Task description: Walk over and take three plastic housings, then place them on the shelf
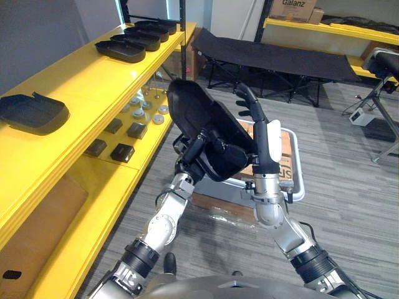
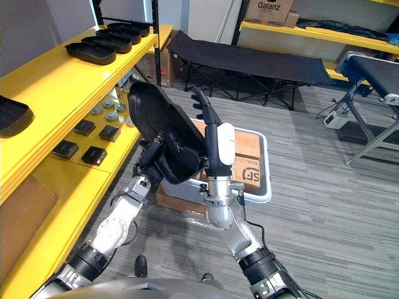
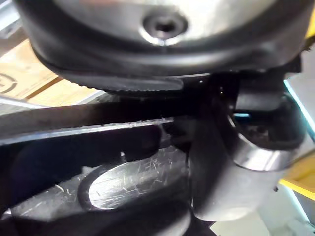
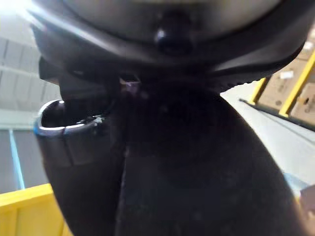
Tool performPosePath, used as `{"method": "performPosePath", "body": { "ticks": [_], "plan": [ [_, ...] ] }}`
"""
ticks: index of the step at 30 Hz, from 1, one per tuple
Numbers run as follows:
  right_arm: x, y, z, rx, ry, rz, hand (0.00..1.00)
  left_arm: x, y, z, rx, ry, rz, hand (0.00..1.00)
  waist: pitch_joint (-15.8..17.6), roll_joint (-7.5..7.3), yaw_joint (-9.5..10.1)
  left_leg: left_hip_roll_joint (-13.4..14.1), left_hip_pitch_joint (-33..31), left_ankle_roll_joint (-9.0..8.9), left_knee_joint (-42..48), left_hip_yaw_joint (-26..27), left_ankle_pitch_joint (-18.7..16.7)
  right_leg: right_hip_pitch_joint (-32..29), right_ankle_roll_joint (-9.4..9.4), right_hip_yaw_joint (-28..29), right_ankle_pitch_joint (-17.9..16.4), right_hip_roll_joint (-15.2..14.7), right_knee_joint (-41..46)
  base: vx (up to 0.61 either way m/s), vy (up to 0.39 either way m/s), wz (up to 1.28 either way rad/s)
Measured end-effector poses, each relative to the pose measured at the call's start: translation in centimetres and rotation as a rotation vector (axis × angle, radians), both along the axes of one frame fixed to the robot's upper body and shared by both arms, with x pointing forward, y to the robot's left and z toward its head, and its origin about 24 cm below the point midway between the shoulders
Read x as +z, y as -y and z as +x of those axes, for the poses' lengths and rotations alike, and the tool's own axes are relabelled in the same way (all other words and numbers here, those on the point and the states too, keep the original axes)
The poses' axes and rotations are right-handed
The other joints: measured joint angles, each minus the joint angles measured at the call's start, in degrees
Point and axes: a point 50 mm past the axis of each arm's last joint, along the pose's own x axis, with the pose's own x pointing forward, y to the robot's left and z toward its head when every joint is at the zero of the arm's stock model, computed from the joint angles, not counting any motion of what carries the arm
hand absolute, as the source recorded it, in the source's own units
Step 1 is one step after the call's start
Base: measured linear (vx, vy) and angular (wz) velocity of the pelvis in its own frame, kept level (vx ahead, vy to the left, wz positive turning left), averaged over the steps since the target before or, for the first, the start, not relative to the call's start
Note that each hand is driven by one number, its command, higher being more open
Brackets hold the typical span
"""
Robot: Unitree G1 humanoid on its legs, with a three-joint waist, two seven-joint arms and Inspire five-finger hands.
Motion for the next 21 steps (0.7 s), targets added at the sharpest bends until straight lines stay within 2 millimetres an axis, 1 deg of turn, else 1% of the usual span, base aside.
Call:
{"method": "performPosePath", "body": {
  "ticks": [2, 3, 4, 5, 7, 8, 9, 11, 13, 14, 15, 17, 19, 21],
  "plan": [
    [0.7, 0.2, 0.2, 0.053, -0.052, 0.041, 1.0, 1.8, -1.0, -0.4, 0.128, 0.097, 0.153, 0.0, 0.01, 0.02, -0.08, -0.04, 0.19, -0.04, -0.01, 0.11, -0.02, 0.03, -0.07, 0.0, -0.09, 0.01, 0.15, 0.0, 0.0, 0.0],
    [0.9, 0.4, 0.2, 0.065, -0.066, 0.062, 1.0, 2.1, -1.3, -0.5, 0.165, 0.113, 0.179, 0.0, 0.03, 0.05, -0.06, -0.04, 0.27, -0.12, -0.01, 0.13, -0.09, 0.06, -0.13, 0.0, -0.15, 0.03, 0.22, -0.01, -0.004, -0.04],
    [1.2, 0.8, 0.2, 0.109, -0.109, 0.14, 1.0, 2.6, -2.3, -0.6, 0.272, 0.137, 0.281, 0.0, 0.07, 0.11, -0.03, -0.04, 0.52, -0.26, -0.02, 0.14, -0.19, 0.18, -0.27, -0.01, -0.3, 0.1, 0.47, 0.0, 0.0, 0.0],
    [1.2, 1.1, 0.1, 0.12, -0.125, 0.18, 1.0, 2.7, -2.9, -0.6, 0.33, 0.14, 0.324, 0.0, 0.1, 0.15, -0.01, -0.02, 0.74, -0.31, -0.02, 0.15, -0.23, 0.31, -0.41, -0.01, -0.44, 0.16, 0.65, 0.0, 0.0, 0.0],
    [1.5, 2.5, -0.3, 0.16, -0.174, 0.384, 1.0, 2.7, -6.0, -1.0, 0.596, 0.121, 0.55, 0.0, 0.22, 0.34, -0.09, 0.21, 1.51, -0.34, -0.03, 0.08, -0.48, 0.61, -0.29, 0.0, -1.11, 0.39, 1.11, -0.03, -0.029, 0.0],
    [1.5, 3.1, -0.5, 0.166, -0.179, 0.444, 1.0, 2.5, -7.2, -1.3, 0.686, 0.107, 0.624, 0.0, 0.29, 0.45, -0.13, 0.31, 1.59, -0.06, -0.03, 0.09, -0.7, 0.67, -0.31, 0.02, -1.14, 0.49, 1.06, -0.04, -0.032, -0.02],
    [1.5, 4.1, -0.8, 0.18, -0.191, 0.535, 1.0, 2.3, -9.0, -1.9, 0.813, 0.08, 0.735, 0.0, 0.35, 0.53, -0.12, 0.46, 1.58, -0.06, -0.04, 0.12, -0.71, 0.63, -0.33, 0.05, -1.17, 0.63, 0.93, 0.0, 0.0, 0.0],
    [1.2, 4.8, -1.0, 0.189, -0.201, 0.598, 1.0, 2.1, -10.2, -2.4, 0.891, 0.057, 0.805, 0.0, 0.35, 0.51, -0.1, 0.56, 1.58, -0.07, -0.04, 0.12, -0.72, 0.62, -0.4, 0.06, -1.21, 0.72, 0.89, 0.0, 0.0, 0.0],
    [0.4, 5.6, -1.5, 0.242, -0.231, 0.745, 1.0, 1.6, -11.7, -3.5, 0.993, 0.024, 0.927, 0.0, 0.37, 0.5, 0.08, 0.68, 1.56, -0.09, -0.04, 0.11, -0.73, 0.61, -0.43, 0.06, -1.23, 0.81, 0.84, 0.0, 0.0, 0.0],
    [0.2, 5.7, -1.7, 0.26, -0.238, 0.772, 1.0, 1.5, -11.9, -3.7, 1.007, 0.02, 0.956, 0.0, 0.37, 0.5, 0.11, 0.72, 1.55, -0.09, -0.04, 0.11, -0.73, 0.61, -0.44, 0.06, -1.23, 0.82, 0.83, 0.0, 0.0, 0.0],
    [-0.4, 5.7, -2.1, 0.291, -0.255, 0.816, 1.0, 1.3, -12.1, -4.1, 1.028, 0.015, 1.008, 0.0, 0.37, 0.5, 0.09, 0.84, 1.55, -0.12, -0.04, 0.16, -0.75, 0.6, -0.44, 0.1, -1.23, 0.82, 0.81, 0.0, 0.0, 0.0],
    [-1.3, 5.7, -2.9, 0.327, -0.288, 0.853, 1.0, 0.9, -12.2, -4.6, 1.035, 0.005, 1.058, 0.0, 0.38, 0.51, 0.0, 0.9, 1.49, -0.14, -0.04, 0.32, -0.77, 0.45, -0.44, 0.29, -1.23, 0.81, 0.81, 0.0, -0.016, -0.04],
    [-2.2, 5.7, -3.7, 0.331, -0.32, 0.875, 1.0, 0.4, -12.4, -5.1, 1.024, -0.013, 1.078, 0.0, 0.4, 0.53, -0.19, 0.96, 1.49, -0.14, -0.03, 0.54, -0.84, 0.32, -0.44, 0.46, -1.22, 0.82, 0.81, 0.0, -0.01, -0.06],
    [-3.5, 6.1, -4.7, 0.296, -0.375, 0.889, 1.0, -0.3, -12.4, -5.9, 1.001, -0.028, 1.049, 0.0, 0.4, 0.53, -0.28, 1.0, 1.49, -0.15, -0.04, 0.84, -0.95, 0.18, -0.43, 0.72, -1.22, 0.81, 0.81, 0.01, -0.009, -0.08]
  ]
}}
